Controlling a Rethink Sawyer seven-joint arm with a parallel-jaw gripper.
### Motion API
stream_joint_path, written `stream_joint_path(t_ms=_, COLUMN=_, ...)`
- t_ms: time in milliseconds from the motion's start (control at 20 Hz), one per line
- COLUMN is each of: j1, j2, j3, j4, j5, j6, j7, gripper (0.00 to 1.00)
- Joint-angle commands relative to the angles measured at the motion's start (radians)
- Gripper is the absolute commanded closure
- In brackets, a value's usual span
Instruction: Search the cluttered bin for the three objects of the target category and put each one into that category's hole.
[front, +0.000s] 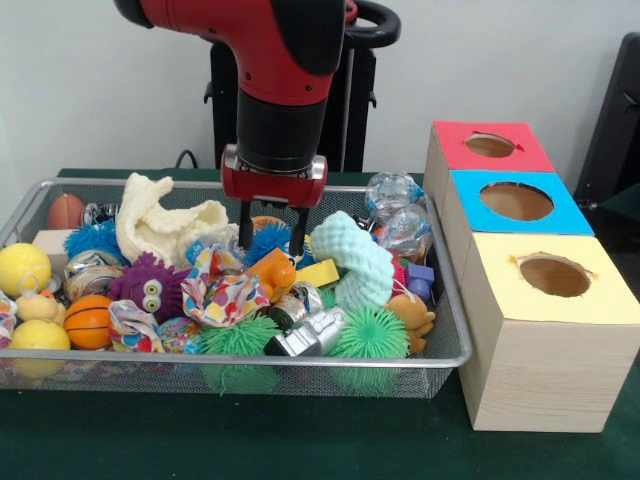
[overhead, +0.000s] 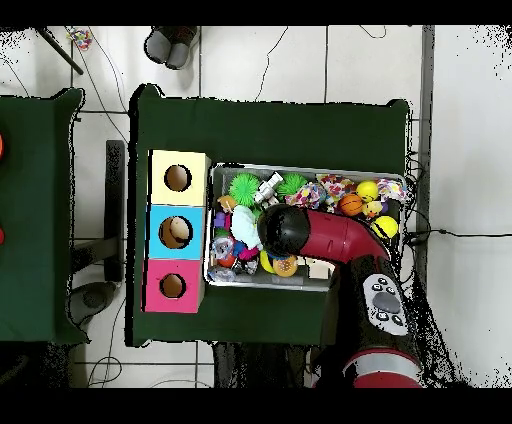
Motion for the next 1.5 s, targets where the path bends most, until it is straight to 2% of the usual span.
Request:
stream_joint_path(t_ms=50, j1=-0.028, j2=0.058, j3=0.072, j4=-0.063, j5=0.027, j6=0.000, j7=0.117, gripper=0.00)
stream_joint_path(t_ms=500, j1=-0.049, j2=0.117, j3=0.083, j4=-0.098, j5=0.016, j6=-0.037, j7=0.104, gripper=0.00)
stream_joint_path(t_ms=850, j1=-0.069, j2=0.132, j3=0.104, j4=-0.096, j5=0.009, j6=-0.056, j7=0.091, gripper=0.00)
stream_joint_path(t_ms=1000, j1=-0.060, j2=0.137, j3=0.090, j4=-0.126, j5=0.006, j6=-0.032, j7=0.095, gripper=0.00)
stream_joint_path(t_ms=1200, j1=-0.054, j2=0.146, j3=0.066, j4=-0.127, j5=-0.003, j6=-0.054, j7=0.114, gripper=0.00)
stream_joint_path(t_ms=1500, j1=-0.055, j2=0.104, j3=0.077, j4=-0.099, j5=0.008, j6=-0.014, j7=0.107, gripper=0.00)
